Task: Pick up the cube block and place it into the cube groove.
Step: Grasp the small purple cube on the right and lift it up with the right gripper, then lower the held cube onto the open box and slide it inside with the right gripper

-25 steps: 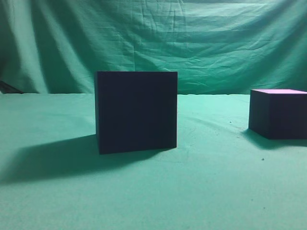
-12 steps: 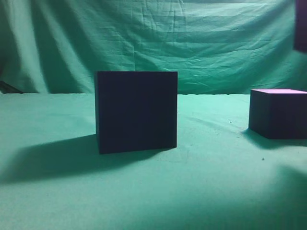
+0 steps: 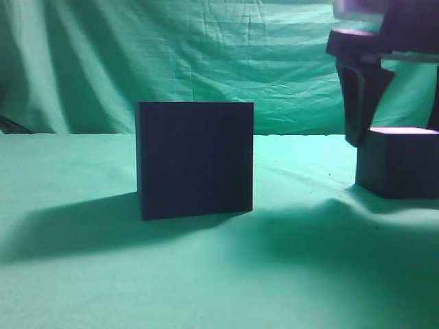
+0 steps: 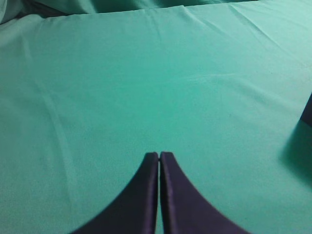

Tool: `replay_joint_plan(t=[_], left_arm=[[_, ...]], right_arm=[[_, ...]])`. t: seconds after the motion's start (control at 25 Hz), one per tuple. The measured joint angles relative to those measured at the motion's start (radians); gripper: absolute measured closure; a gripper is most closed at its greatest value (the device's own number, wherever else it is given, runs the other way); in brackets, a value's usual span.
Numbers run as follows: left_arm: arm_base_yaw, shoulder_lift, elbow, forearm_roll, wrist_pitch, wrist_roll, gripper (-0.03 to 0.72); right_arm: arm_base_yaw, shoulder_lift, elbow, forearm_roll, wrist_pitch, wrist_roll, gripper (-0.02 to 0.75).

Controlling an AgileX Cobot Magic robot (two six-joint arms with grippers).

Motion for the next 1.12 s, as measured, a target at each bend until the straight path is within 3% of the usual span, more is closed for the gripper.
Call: replay_joint_plan(t=[0.2,0.6,0.88,1.12], left_arm=[[0.000,0.000,0.000,0.000,0.000,0.000,0.688],[0.000,0.000,0.000,0.000,0.000,0.000,0.688],[0.000,0.000,0.000,0.000,0.000,0.000,0.688],[0.000,0.000,0.000,0.000,0.000,0.000,0.688]], right_arm=[[0.000,0.039,-0.007,-0.002,-0.001,0.010,0.311],[0.022,-0.004,-0.244,0.043,0.239,0.006,0.302],[0.253,-0.032,-0.364,0.060,0.308,0.062,0.302],[0.402,0.003,-0.370,0.064,0.212,0.096,0.302]])
